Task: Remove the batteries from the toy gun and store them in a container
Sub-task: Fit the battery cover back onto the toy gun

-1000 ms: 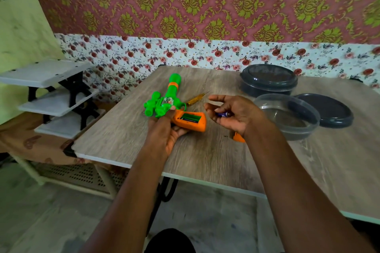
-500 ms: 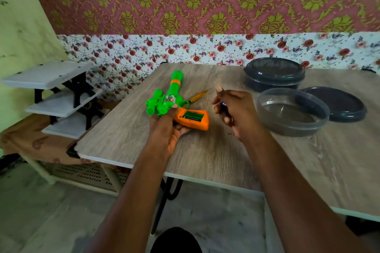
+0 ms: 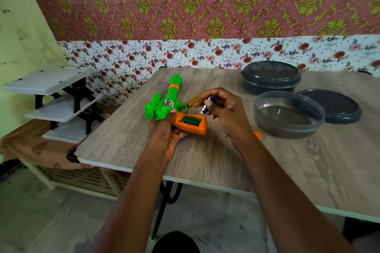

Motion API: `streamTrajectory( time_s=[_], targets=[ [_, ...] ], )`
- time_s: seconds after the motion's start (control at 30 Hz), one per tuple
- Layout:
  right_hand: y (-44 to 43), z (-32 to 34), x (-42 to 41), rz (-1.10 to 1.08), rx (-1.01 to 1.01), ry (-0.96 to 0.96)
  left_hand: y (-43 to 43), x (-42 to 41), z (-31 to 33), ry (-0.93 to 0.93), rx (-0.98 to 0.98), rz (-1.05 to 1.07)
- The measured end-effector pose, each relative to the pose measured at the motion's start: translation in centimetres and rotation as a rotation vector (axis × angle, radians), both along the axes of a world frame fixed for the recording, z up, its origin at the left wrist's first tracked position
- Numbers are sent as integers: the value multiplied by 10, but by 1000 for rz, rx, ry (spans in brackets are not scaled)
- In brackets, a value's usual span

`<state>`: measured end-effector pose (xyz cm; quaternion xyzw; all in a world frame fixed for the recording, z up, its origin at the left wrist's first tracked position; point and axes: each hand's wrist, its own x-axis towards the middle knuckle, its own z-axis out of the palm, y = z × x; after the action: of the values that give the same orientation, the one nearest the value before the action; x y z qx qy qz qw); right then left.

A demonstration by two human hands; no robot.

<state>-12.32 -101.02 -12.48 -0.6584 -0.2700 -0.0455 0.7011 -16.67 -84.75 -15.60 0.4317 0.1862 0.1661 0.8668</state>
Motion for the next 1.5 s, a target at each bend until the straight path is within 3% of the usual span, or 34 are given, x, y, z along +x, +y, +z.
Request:
streamTrajectory(
  time_s=[0.17, 0.27, 0.53, 0.77, 0.97, 1.17, 1.5],
  targets=[
    [5, -9, 3, -83, -44, -109, -1, -1, 1, 2, 1, 5],
    [8, -14, 3, -175, -180, -196, -1, -1, 1, -2, 10, -9],
    [9, -18, 3, -312, -228, -228, -1, -2, 1, 16, 14, -4],
    [15, -15, 1, -286, -311, -238, -2, 0, -1, 3, 46, 3],
    [17, -20, 3, -253, -351, -395, -1, 2, -5, -1, 61, -3],
    [17, -18, 3, -238, -308, -391, -1, 3, -7, -4, 82, 18],
    [19, -26, 8, -244, -423, -513, -3, 2, -7, -24, 91, 18]
  ],
)
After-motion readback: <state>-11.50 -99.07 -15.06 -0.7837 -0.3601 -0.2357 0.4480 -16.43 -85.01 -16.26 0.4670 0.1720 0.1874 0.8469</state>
